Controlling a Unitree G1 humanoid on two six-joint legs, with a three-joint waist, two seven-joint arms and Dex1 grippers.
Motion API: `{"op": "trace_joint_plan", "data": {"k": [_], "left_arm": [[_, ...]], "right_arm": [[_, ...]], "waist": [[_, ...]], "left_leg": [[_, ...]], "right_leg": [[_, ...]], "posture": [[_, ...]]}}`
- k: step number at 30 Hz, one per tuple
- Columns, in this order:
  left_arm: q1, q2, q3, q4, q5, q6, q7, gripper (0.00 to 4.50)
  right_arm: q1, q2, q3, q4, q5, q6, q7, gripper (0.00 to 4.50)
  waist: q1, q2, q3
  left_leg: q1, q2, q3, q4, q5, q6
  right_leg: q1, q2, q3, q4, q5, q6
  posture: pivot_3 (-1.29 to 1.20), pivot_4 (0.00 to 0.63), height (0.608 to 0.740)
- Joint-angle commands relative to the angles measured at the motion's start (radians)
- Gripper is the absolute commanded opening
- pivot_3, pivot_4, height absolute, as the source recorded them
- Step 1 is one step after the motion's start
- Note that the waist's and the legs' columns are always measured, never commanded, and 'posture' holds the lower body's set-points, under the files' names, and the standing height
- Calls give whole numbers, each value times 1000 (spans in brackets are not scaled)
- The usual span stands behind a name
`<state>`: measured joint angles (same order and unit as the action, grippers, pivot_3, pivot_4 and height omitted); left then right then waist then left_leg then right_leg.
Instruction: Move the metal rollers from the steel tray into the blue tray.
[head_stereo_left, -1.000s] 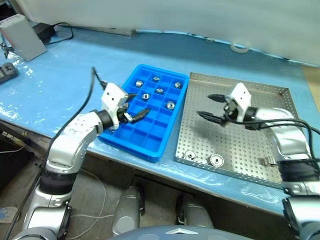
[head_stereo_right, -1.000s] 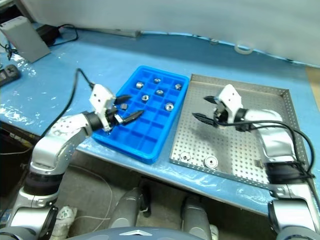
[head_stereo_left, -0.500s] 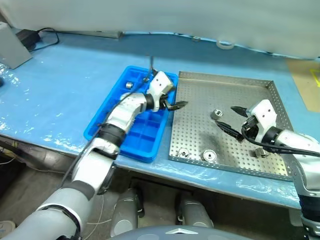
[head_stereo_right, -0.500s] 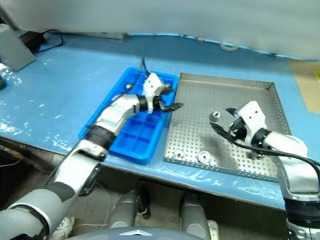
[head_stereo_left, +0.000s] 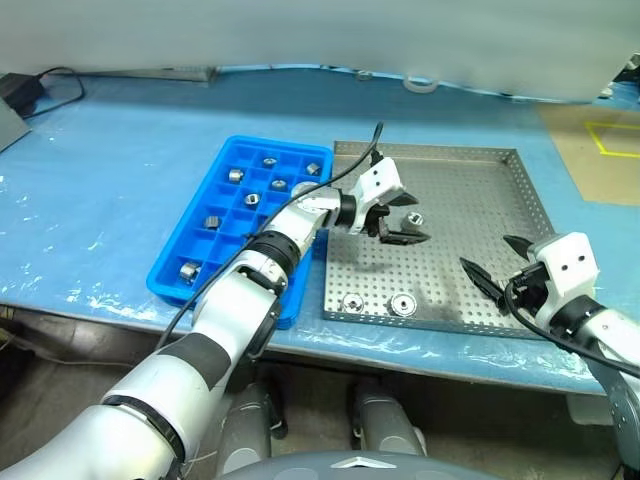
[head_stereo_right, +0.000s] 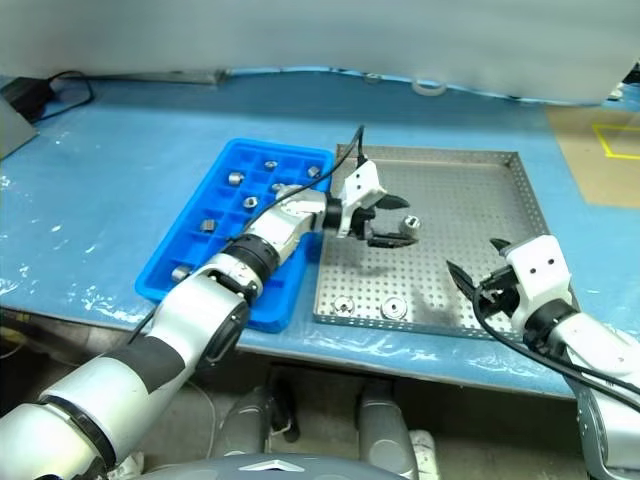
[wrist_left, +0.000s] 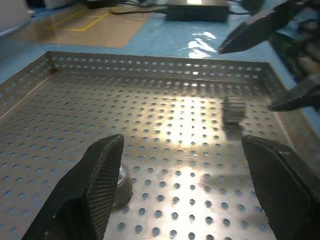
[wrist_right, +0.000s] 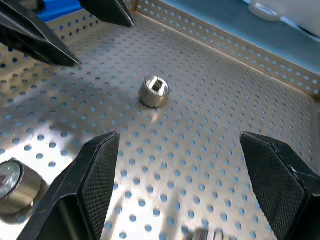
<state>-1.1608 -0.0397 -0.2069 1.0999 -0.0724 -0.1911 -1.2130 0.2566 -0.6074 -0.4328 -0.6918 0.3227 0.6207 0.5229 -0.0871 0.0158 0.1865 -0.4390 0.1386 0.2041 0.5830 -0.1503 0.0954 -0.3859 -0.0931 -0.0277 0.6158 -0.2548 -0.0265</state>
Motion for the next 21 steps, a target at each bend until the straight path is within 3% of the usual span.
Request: {"op": "trace_joint_plan", "data": {"k": [1,6,14,21], "left_arm": [[46,59,-49,-102,8,-46,-226,4008],[118,93,-107,-176,43,-102,-317,4008],[115,-11,-94,-105,75,-72,-174,4008],[123,-4,-127,-63,122,-103,-203,4008]], "right_arm": [[42,21,-56,-83,23,14,-21,4035],[100,11,-91,-94,30,22,-11,4035],[124,19,-91,-118,41,48,-30,4035],[162,27,-124,-146,51,57,-38,4035]], "waist": [[-12,0,0],[-27,0,0],[-43,0,0],[-88,0,0]], "left_leg": [[0,0,0,0,0,0],[0,0,0,0,-1,2],[0,-4,0,3,-7,11],[2,-4,0,4,-9,7]], "right_leg": [[0,0,0,0,0,0],[2,0,-1,-4,0,0],[10,-4,-1,-12,0,0],[11,-4,-1,-12,0,0]], "posture": [[-640,150,740],[-647,150,740],[-671,150,740],[-696,150,740]]}}
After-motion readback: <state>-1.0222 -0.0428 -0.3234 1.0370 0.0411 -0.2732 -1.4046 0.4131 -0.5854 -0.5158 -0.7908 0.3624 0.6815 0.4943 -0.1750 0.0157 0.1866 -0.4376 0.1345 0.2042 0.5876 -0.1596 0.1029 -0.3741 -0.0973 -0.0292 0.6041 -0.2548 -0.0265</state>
